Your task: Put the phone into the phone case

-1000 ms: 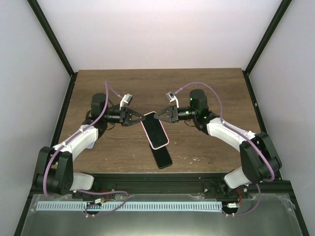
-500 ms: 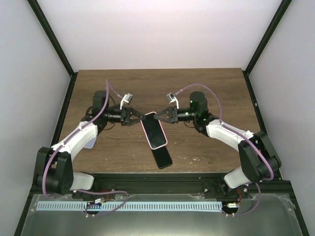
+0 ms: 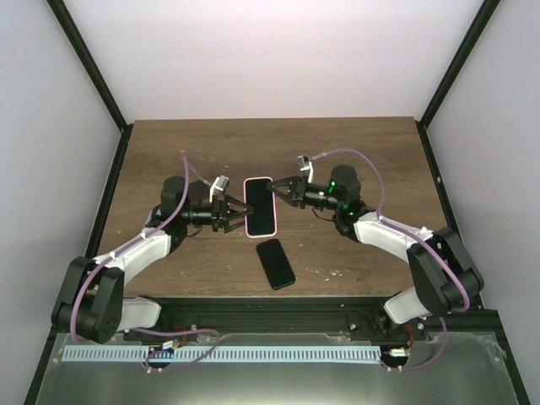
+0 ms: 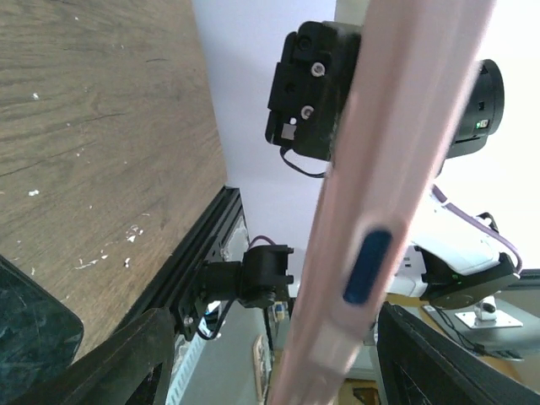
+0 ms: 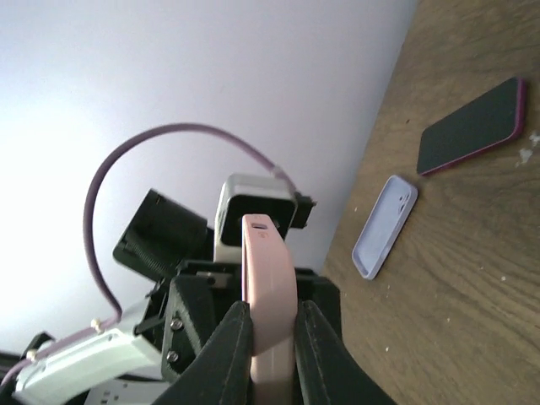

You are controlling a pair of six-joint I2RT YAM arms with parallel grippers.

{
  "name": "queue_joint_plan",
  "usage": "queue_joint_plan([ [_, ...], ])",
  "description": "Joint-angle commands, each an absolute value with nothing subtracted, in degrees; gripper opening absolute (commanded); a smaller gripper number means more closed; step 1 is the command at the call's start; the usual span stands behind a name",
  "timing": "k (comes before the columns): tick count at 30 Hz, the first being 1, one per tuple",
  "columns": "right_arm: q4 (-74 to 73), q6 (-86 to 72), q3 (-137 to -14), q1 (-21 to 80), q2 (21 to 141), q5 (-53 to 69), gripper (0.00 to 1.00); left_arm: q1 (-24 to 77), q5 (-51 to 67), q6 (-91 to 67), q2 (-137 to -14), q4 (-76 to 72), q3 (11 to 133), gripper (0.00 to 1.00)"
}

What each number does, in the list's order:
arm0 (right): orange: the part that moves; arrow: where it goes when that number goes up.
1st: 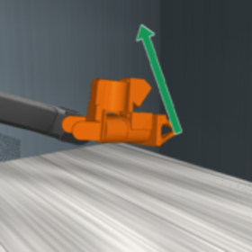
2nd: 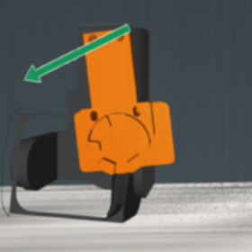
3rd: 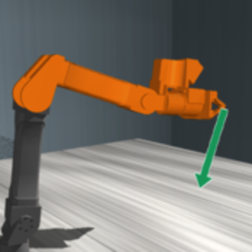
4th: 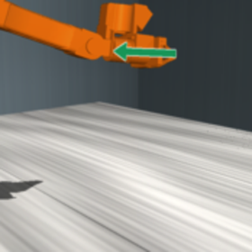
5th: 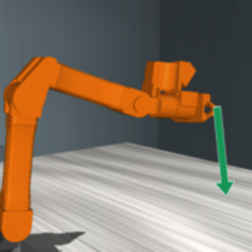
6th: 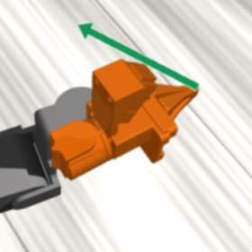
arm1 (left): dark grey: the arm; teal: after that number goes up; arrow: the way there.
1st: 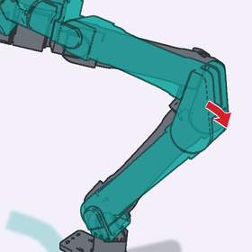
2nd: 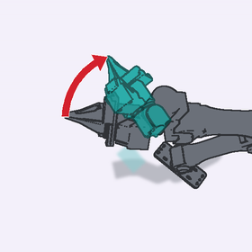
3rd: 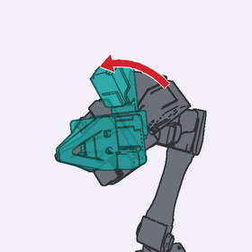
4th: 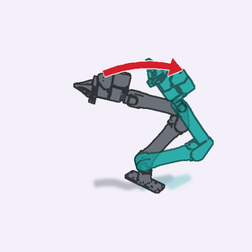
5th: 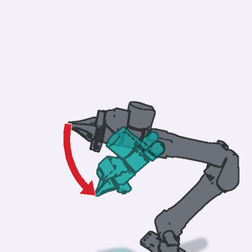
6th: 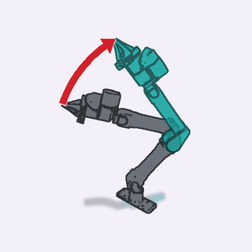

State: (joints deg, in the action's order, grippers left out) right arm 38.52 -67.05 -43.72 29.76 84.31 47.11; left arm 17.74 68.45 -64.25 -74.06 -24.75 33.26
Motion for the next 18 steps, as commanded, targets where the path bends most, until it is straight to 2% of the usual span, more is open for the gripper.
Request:
queue_joint_plan([
  [1, 43.25, -69.95, -42.52, 29.91, 81.08, 38.64, 0.01, 18.35, 68.01, -66.21, -72.62, -28.91, 33.15, 0.67],
  [10, 42.85, -70.86, -39.76, 29.45, 79.21, 33.09, 0.01, 18.46, 67.87, -63.64, -71.20, -24.01, 33.02, 0.49],
  [18, 42.78, -71.33, -39.61, 29.44, 79.67, 32.59, 0.01, 18.46, 68.03, -60.66, -71.75, -19.05, 34.03, 0.41],
])
